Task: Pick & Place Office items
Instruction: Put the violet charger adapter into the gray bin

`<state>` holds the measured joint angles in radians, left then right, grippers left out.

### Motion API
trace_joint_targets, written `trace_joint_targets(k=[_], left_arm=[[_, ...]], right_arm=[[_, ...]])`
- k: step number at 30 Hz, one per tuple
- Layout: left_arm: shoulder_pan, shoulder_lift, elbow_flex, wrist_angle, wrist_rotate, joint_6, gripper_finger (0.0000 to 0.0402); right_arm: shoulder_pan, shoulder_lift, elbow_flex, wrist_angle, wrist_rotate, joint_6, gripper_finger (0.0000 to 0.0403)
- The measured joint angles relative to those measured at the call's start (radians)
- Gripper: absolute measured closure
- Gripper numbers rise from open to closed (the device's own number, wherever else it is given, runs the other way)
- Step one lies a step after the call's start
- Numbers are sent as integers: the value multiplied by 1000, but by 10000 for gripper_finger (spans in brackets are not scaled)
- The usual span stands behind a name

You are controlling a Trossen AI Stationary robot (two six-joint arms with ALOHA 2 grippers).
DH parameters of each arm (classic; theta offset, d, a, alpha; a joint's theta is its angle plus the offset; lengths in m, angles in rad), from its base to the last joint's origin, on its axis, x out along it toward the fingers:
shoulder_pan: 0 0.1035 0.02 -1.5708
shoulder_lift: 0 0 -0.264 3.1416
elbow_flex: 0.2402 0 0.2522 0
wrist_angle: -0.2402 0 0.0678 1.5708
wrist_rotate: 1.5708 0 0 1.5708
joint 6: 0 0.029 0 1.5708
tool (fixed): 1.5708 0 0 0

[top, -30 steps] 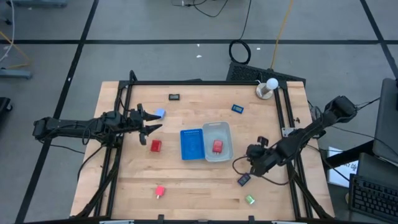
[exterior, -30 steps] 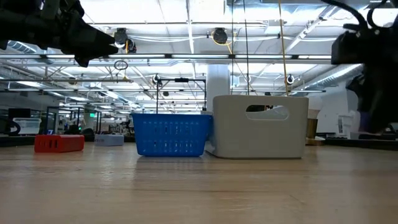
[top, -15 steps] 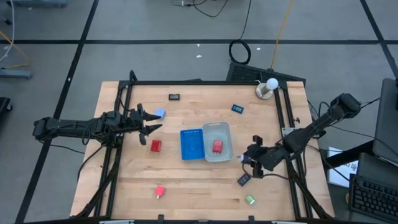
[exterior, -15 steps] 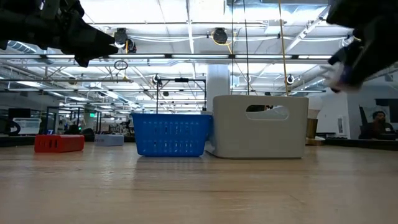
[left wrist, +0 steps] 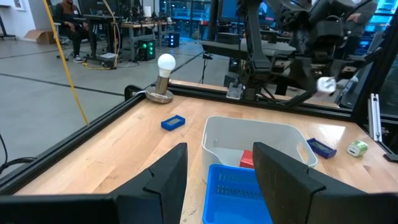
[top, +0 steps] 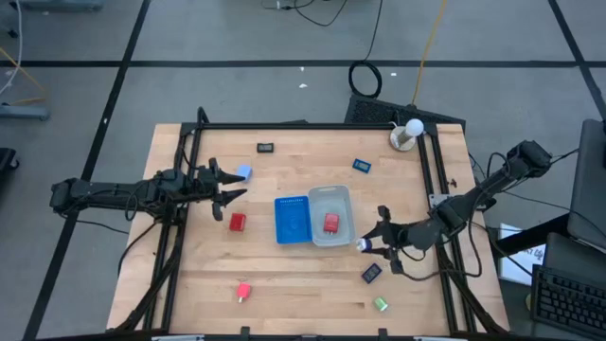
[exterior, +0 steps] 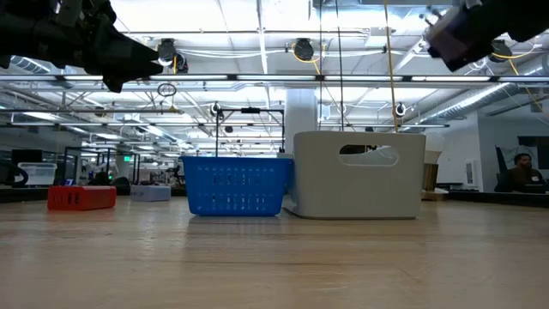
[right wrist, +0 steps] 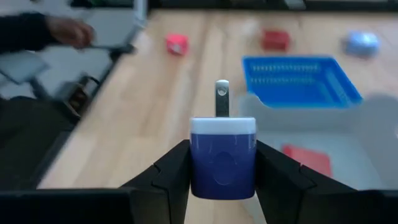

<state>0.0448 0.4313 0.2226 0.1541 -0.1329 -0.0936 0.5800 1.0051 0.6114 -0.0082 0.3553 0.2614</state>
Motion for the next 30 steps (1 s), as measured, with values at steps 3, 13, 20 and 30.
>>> trace_joint_targets(k=[3,13,20,30], left_arm=[[0,0,0,0,0,0,217],[0,0,0,0,0,0,217],[0,0,0,0,0,0,217],[0,0,0,0,0,0,217]], right_arm=[[-27,-26,-53,145,-48,-72,261],[-183,-161,-175,321,-122,-211,261],[-294,-248,-234,370,-122,-264,261],[-485,-303,-261,408,-122,-353,261]])
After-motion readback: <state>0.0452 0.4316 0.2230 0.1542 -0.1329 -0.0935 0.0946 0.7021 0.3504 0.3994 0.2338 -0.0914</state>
